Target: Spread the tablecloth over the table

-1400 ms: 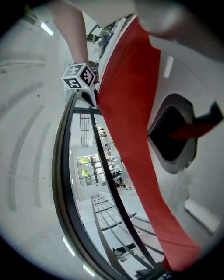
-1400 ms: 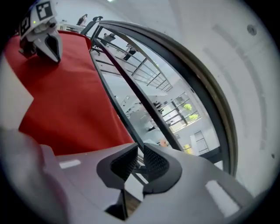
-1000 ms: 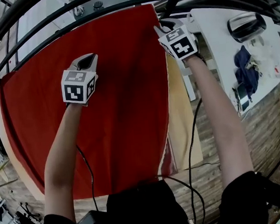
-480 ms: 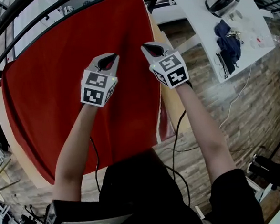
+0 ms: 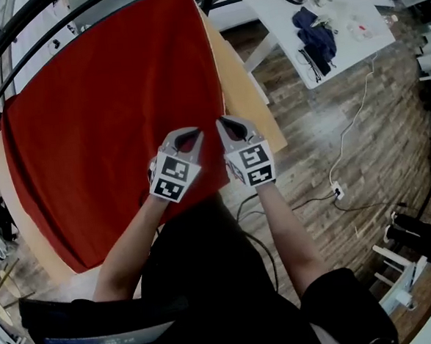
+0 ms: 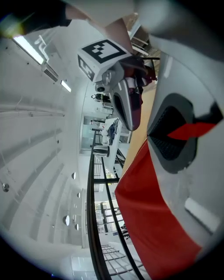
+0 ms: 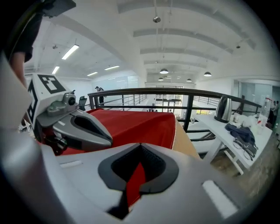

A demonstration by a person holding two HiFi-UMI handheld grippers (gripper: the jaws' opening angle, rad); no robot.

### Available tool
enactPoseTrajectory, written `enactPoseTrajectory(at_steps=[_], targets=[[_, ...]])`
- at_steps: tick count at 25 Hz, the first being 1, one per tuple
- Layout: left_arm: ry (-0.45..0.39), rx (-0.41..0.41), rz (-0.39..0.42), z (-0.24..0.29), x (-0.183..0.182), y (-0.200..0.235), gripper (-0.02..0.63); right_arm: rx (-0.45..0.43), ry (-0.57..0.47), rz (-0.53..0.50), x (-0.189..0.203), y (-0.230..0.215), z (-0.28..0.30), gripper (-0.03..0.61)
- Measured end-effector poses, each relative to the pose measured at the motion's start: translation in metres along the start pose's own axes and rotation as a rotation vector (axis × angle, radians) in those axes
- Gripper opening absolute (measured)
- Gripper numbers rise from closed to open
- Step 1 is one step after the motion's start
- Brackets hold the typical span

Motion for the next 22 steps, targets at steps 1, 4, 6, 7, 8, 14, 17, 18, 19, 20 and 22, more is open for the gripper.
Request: enactPoseTrajectory(at_steps=[1,4,6,7,8,14,17,18,19,20,22], targets=[[-0.002,0.0,0.002,-0.007,0.004,-0.01,0.006,0.017,-0.004,0.01,0.008,0.009,-0.01,0.009],[-0.02,-0.011,0.024,-0.028,0.014,-0.035,0.006,0.072,0.005,0.033,0.038,0.035,-0.035,0.011],[-0.023,-0.021,0.04,-0.038,0.025,-0.051,0.006,0.112,0.027,0.065,0.063,0.051,-0.05,0.009],[-0.021,-0.031,0.039,-0.042,0.032,-0.058,0.006,0.129,0.04,0.085,0.076,0.059,-0.056,0.011],[-0.018,-0.041,0.036,-0.045,0.038,-0.065,0.006,0.144,0.052,0.105,0.088,0.066,-0.06,0.011],[-0.003,-0.03,0.064,-0.047,0.053,-0.091,0.006,0.196,0.119,0.184,0.136,0.083,-0.058,0.12],[0.016,-0.027,0.069,-0.051,0.059,-0.097,0.006,0.24,0.155,0.222,0.152,0.079,-0.048,0.141],[0.027,-0.029,0.064,-0.051,0.063,-0.099,0.006,0.248,0.161,0.235,0.156,0.077,-0.046,0.133],[0.037,-0.031,0.062,-0.052,0.067,-0.102,0.006,0.25,0.159,0.243,0.158,0.075,-0.046,0.112],[0.042,-0.032,0.064,-0.051,0.068,-0.104,0.006,0.248,0.156,0.245,0.159,0.073,-0.048,0.116],[0.047,-0.036,0.078,-0.051,0.067,-0.105,0.006,0.244,0.154,0.243,0.159,0.068,-0.053,0.021]])
Point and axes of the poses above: the fingertips, and each gripper's own axes: z forward along the fingers, y to its left, x out of its underside, the point moved 10 cm from there along -z, backward along the fingers, and after that the axes turned 9 degrees about -x, right-handed, at the moved point
